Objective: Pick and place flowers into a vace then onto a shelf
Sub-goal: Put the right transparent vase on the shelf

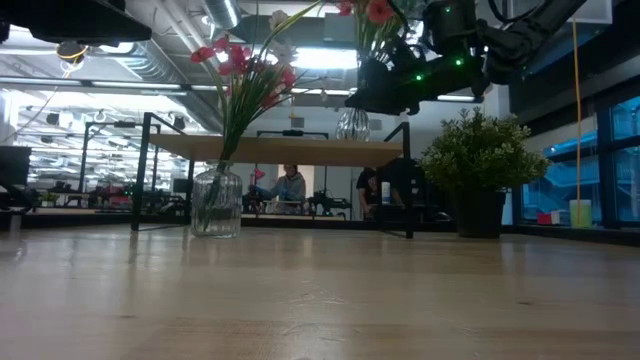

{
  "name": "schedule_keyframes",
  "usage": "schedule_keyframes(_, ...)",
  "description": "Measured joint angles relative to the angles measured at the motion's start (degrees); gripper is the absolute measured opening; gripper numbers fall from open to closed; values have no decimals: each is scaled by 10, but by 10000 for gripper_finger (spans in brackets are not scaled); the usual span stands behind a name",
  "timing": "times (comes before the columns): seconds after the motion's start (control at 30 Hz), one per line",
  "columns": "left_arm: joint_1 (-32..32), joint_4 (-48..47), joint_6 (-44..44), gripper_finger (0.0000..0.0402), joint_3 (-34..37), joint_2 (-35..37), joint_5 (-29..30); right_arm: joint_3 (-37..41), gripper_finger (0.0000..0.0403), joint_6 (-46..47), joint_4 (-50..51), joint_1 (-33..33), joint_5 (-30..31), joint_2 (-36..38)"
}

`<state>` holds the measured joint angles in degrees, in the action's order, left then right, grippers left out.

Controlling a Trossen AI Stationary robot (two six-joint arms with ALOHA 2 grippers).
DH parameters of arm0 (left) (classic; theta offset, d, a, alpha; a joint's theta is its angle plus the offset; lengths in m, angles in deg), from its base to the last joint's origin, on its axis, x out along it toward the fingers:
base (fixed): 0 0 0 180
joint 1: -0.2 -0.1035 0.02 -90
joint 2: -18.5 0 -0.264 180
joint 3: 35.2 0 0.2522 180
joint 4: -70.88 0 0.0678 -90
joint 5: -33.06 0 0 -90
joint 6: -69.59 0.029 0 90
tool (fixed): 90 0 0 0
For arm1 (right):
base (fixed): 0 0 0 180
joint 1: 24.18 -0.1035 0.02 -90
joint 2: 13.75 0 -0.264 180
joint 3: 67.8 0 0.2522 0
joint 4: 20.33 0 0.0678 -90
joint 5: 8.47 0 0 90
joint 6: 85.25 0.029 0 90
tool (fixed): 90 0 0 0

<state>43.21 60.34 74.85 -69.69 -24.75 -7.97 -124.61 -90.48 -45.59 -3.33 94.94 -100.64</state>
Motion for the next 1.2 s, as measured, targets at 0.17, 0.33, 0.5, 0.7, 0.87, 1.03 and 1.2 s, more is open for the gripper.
schedule_keyframes(0.17,0,0,0,33,0,0,0,0,230,0,0,0,0,0)
schedule_keyframes(0.33,0,0,0,33,0,0,0,0,232,-9,-1,0,1,0)
schedule_keyframes(0.5,0,0,0,33,0,0,0,0,161,-14,-3,0,4,0)
schedule_keyframes(0.7,0,0,0,33,0,0,0,0,113,-24,-9,0,5,0)
schedule_keyframes(0.87,0,0,0,33,0,0,0,0,113,-10,-10,0,5,0)
schedule_keyframes(1.03,0,0,0,33,0,0,0,-26,113,-6,24,0,5,0)
schedule_keyframes(1.2,0,0,0,33,0,0,0,-93,113,24,159,0,5,0)
